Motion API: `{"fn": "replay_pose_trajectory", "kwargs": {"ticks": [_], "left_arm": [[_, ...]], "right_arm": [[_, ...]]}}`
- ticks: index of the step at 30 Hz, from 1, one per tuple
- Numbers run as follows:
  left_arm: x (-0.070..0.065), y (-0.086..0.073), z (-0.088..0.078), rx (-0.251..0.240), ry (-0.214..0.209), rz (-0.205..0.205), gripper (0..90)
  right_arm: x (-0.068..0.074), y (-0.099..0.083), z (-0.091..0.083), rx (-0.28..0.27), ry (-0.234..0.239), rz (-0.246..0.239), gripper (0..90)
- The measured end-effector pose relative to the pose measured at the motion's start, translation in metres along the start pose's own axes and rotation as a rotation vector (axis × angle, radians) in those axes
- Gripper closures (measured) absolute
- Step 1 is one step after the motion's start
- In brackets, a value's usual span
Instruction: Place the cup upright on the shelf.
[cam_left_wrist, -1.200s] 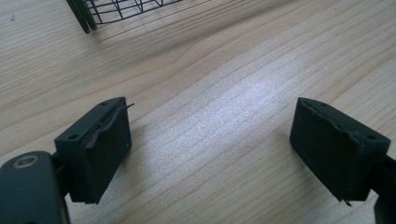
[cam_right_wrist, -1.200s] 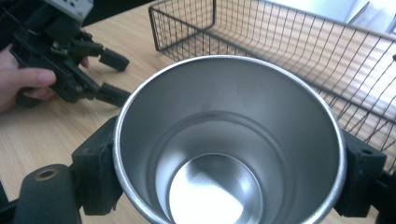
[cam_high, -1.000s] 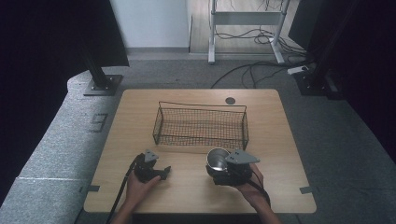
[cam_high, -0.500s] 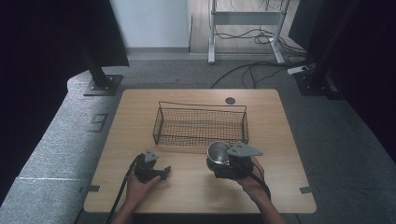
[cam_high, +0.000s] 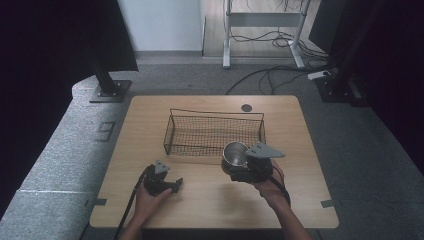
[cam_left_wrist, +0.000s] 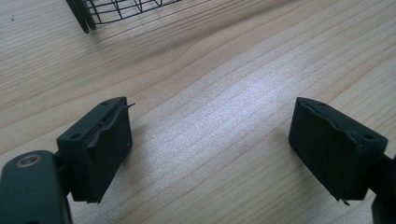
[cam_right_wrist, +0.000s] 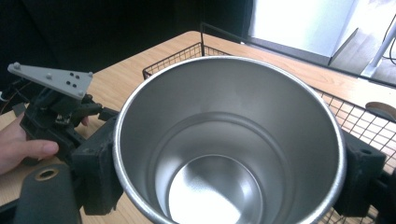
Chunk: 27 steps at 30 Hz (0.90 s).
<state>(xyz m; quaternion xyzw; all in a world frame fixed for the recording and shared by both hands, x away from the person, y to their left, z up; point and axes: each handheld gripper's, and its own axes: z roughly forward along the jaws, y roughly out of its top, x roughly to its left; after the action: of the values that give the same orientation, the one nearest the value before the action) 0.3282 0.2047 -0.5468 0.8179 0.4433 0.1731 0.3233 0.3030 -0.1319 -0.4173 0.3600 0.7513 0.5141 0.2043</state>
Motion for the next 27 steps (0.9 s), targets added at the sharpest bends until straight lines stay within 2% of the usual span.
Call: {"fn": "replay_pose_trajectory", "kwargs": {"ticks": [11, 27], "left_arm": [[0.0, 0.0, 0.0, -0.001, 0.001, 0.0, 13.3], [0.0, 0.0, 0.0, -0.001, 0.001, 0.0, 13.3]], "right_arm": [[-0.007, 0.017, 0.007, 0.002, -0.006, 0.003, 15.6], [-0.021, 0.031, 0.018, 0.013, -0.037, 0.014, 15.7]]}}
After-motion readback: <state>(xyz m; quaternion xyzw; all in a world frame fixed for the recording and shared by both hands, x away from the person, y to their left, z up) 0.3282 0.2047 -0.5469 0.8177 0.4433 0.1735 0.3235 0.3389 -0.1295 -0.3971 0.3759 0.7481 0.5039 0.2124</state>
